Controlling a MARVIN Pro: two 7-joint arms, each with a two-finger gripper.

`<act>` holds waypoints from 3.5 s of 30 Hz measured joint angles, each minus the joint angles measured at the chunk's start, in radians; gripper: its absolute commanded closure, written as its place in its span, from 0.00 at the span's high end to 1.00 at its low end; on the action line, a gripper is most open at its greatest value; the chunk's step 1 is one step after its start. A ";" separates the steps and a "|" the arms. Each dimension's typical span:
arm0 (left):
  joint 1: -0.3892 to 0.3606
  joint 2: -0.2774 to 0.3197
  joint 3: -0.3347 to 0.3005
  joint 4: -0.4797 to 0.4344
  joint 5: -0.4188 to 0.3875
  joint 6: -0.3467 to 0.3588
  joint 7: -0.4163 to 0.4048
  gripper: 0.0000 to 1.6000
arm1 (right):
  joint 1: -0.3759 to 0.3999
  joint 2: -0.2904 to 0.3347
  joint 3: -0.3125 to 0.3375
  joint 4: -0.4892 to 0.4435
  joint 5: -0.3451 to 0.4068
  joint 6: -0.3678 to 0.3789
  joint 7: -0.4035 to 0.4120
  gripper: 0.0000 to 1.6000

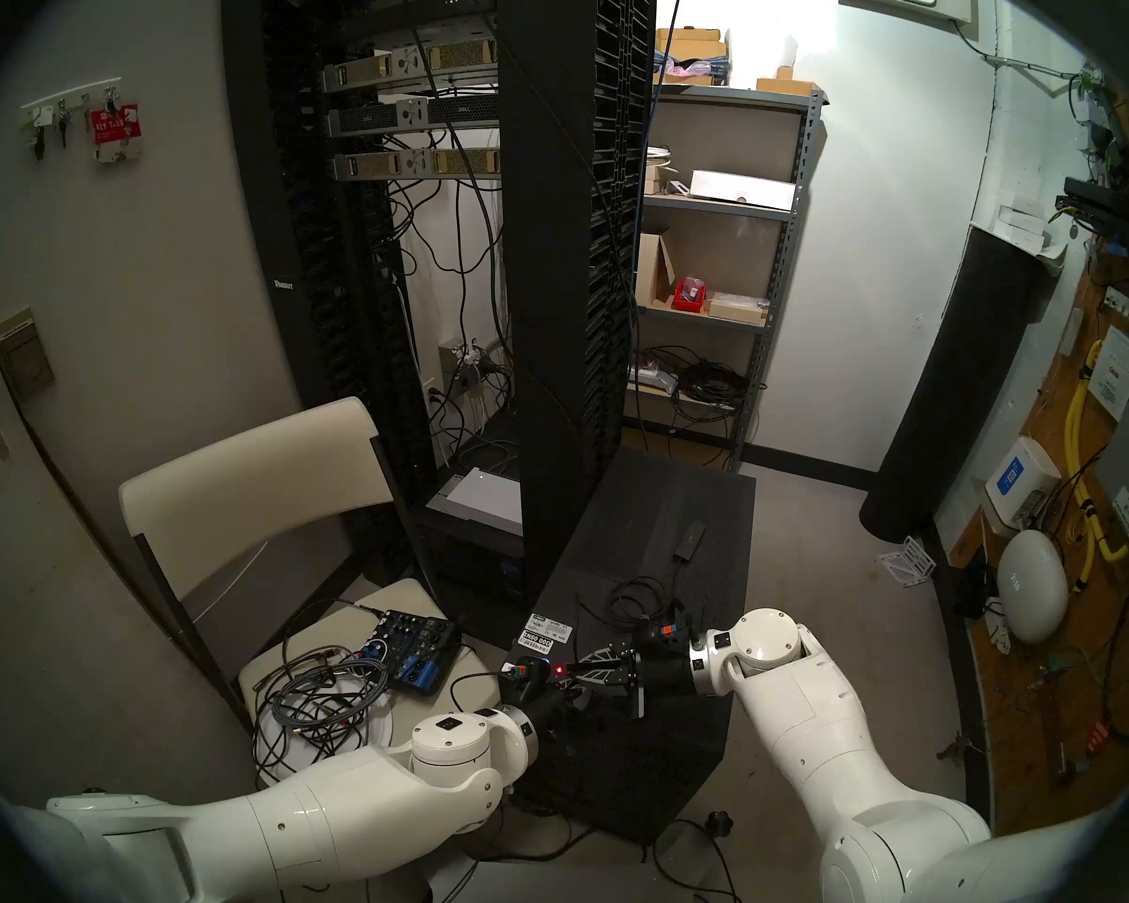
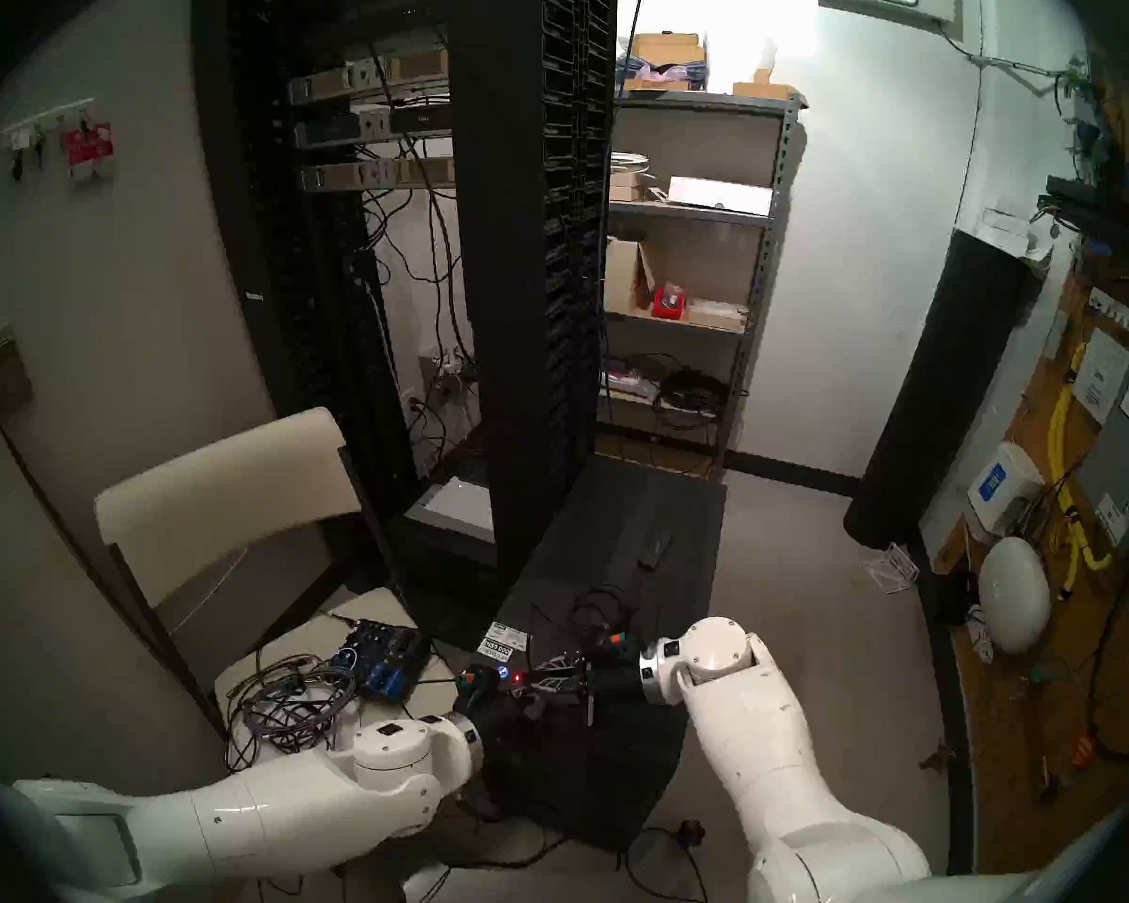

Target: Insert the cable into the workstation's USB slot

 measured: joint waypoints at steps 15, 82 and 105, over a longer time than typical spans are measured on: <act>0.003 0.011 0.008 -0.016 -0.002 -0.008 0.018 0.49 | -0.014 0.000 -0.006 -0.025 -0.013 -0.020 -0.020 0.00; 0.101 0.187 -0.065 -0.075 0.009 -0.093 -0.071 1.00 | -0.136 -0.044 0.138 -0.040 0.091 -0.291 -0.040 0.00; 0.102 0.184 -0.065 -0.075 0.030 -0.095 -0.065 1.00 | -0.089 -0.016 0.114 0.043 0.083 -0.340 -0.090 0.00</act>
